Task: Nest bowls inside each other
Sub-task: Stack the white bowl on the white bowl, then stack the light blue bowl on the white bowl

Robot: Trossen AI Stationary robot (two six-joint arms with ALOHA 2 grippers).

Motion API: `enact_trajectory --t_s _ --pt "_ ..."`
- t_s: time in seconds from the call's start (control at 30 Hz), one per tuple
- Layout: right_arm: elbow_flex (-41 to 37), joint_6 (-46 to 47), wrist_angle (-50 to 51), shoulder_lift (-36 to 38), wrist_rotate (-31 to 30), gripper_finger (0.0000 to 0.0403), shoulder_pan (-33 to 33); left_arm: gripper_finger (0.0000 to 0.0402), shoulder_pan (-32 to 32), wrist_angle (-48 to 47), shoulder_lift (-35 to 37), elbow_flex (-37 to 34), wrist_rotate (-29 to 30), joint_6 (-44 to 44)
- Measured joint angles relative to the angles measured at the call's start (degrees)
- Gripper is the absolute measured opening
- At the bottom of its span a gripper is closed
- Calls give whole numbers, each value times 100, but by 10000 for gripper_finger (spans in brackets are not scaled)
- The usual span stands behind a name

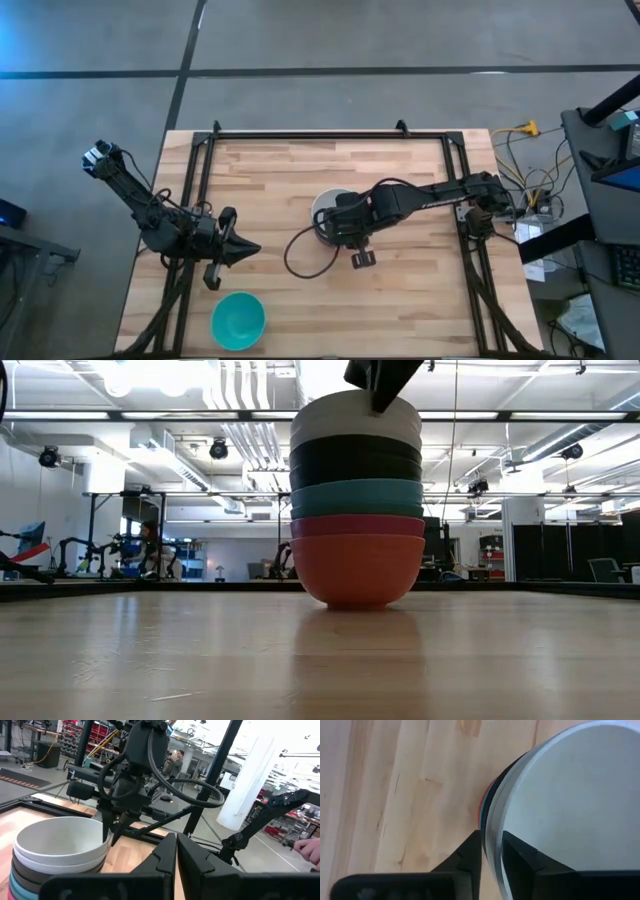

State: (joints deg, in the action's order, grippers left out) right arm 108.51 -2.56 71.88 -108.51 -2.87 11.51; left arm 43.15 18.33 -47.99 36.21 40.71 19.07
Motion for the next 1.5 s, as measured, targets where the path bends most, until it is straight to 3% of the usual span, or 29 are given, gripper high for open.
enact_trajectory --t_s 0.23,0.73,1.13,1.33,1.5 --pt "392 264 92 4 -16 87 39 0 -2 0 0 0 0 0" --pt "339 261 98 -33 -20 21 61 0 -1 -138 1 0 0 2" --pt "958 475 114 7 -20 19 59 0 -2 -57 0 21 -34 11" --pt "1355 1031 112 15 -18 19 86 0 1 529 15 165 -980 4" --pt "1286 1445 116 15 -20 18 144 0 9 -99 15 406 -1617 101"
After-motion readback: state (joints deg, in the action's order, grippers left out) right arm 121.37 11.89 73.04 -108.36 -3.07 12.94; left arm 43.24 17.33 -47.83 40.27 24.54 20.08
